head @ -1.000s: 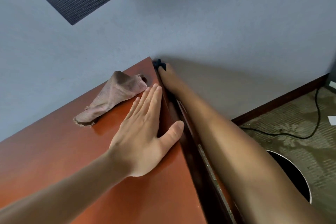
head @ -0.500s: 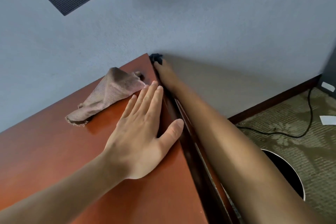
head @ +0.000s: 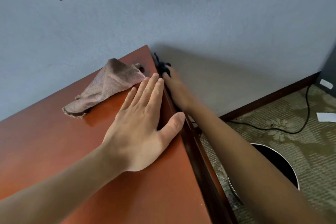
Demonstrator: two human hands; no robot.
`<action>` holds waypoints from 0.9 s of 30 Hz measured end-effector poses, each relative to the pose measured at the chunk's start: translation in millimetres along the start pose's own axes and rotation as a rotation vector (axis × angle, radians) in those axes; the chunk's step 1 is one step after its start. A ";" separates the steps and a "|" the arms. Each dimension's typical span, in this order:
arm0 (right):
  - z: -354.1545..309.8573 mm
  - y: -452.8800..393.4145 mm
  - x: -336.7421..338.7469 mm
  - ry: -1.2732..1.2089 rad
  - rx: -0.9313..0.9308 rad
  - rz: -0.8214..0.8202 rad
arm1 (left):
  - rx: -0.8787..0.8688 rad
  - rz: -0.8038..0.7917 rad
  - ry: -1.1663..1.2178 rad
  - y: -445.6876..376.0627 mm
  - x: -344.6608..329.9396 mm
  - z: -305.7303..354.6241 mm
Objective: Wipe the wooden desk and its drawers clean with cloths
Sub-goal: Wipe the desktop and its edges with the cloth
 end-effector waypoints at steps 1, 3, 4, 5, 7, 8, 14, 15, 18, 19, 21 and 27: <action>-0.7 -22.7 -1.6 0.011 -0.041 0.004 | -0.002 0.001 0.003 0.0 -0.1 -0.8; -2.6 -50.3 -1.9 0.036 -0.142 0.008 | -0.005 -0.001 0.017 -0.1 -0.1 -0.8; -1.5 -53.8 -2.0 0.022 -0.138 0.013 | -0.005 -0.004 0.021 0.1 0.2 -0.7; -3.6 -44.6 -3.6 0.002 -0.119 0.003 | -0.007 -0.006 0.020 0.4 -0.1 -0.9; -13.1 -1.0 -2.0 -0.080 -0.073 0.029 | -0.012 0.004 0.017 -0.6 -0.2 -2.0; -14.0 25.6 -0.2 -0.098 -0.077 0.041 | -0.014 0.003 0.014 -1.2 -0.7 -1.8; -30.2 39.4 7.0 -0.099 0.019 -0.013 | -0.018 -0.016 0.014 -1.4 -2.6 0.0; -29.3 9.7 1.9 -0.090 -0.023 -0.023 | -0.013 -0.013 0.017 -2.0 -2.8 -1.5; -21.8 -40.1 -7.9 -0.223 -0.235 0.049 | -0.012 -0.025 0.032 -1.6 -3.5 -1.7; -24.6 -37.7 -4.8 -0.258 -0.265 0.066 | -0.011 -0.025 0.042 -1.6 -3.0 -2.1; -31.4 -4.8 5.1 -0.271 -0.252 0.073 | -0.016 -0.019 0.058 -1.8 -2.6 -1.9; -62.8 225.3 31.1 -0.186 -0.085 0.049 | 0.006 -0.006 0.039 -1.1 -0.7 2.1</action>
Point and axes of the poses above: each hand's wrist, its own y-axis away from the middle knuckle, its own x-axis out of the back of the hand, z = x × y, the point moved 6 cm from there along -y, towards the middle knuckle, and after that the axes turned 1 degree about -x, right-handed, at the moved point
